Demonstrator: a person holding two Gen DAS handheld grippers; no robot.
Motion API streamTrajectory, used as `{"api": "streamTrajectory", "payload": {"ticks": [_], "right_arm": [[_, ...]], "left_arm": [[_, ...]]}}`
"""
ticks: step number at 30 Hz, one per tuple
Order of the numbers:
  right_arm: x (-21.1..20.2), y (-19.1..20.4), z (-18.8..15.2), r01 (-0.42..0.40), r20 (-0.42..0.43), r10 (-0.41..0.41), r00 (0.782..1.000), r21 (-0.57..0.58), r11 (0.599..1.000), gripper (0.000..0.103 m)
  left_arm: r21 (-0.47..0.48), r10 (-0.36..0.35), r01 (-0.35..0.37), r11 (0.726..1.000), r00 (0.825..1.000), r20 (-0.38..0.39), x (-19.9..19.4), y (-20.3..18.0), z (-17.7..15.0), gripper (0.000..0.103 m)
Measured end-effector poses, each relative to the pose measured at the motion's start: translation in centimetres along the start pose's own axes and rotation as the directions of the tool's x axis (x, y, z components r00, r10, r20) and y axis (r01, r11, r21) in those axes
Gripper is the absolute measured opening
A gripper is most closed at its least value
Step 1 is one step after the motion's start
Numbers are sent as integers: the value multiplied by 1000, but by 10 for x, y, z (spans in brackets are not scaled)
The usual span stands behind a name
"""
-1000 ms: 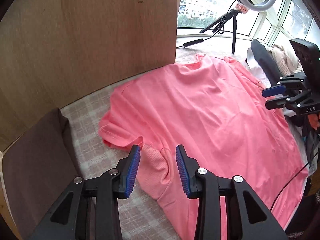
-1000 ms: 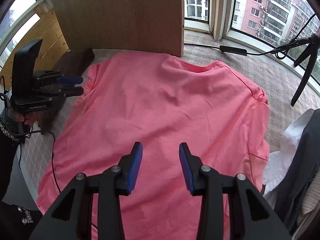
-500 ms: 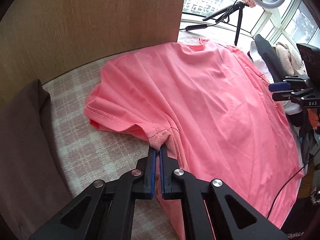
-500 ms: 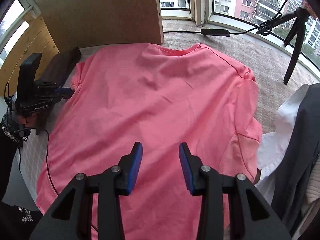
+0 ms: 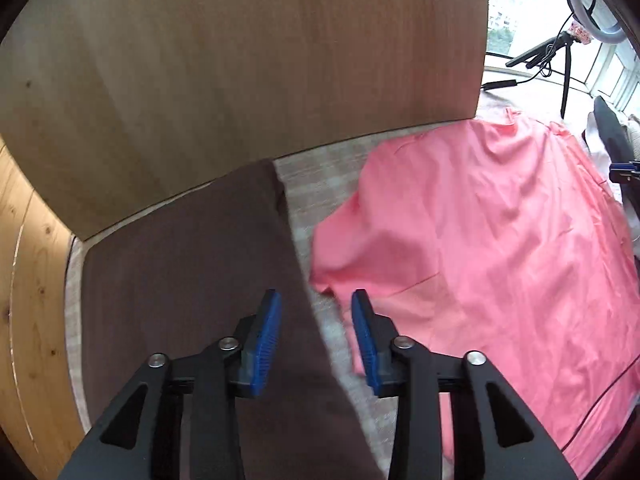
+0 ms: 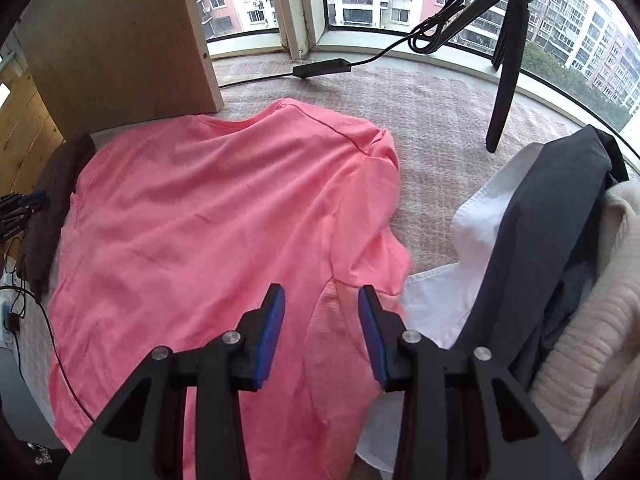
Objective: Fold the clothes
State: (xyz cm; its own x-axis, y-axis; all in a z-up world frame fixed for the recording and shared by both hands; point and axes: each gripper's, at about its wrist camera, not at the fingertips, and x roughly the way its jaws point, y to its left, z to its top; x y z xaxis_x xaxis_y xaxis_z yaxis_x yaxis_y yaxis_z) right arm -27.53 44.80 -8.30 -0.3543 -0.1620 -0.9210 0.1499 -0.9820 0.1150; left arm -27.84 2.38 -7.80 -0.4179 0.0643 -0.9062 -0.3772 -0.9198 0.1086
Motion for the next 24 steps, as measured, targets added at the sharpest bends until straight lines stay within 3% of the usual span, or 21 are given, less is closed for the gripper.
{"api": "streamTrajectory", "payload": {"ticks": [1,3,7,11,15,18,24], "right_arm": [[-2,-9,7,1,6,-2,1000,16,1000,37],[-7,-27,22,7,16,-7,1000,49,999,37],[3,-50,41,-1,-41,4,999,67,998,37],[26,-46,44,28,-101,-26,995,18,999,38],[55,-43,43,107,-163,-110,981,-24,994,37],[64,-42,41,47,-189,-43,981,13,999,37],[47,-52,42,-112,-46,125,991,216,970,38]], "left_arm": [[11,-28,27,1000,1000,15,3,-4,8,44],[93,26,-25,995,1000,-3,23,-20,22,47],[103,40,-34,994,998,-57,50,-28,35,47],[95,33,-28,995,998,-49,42,-26,31,47],[88,26,-22,996,999,-40,33,-24,28,47],[82,21,-18,996,999,-34,27,-22,25,47],[67,9,-8,998,1000,-21,13,-19,20,47]]}}
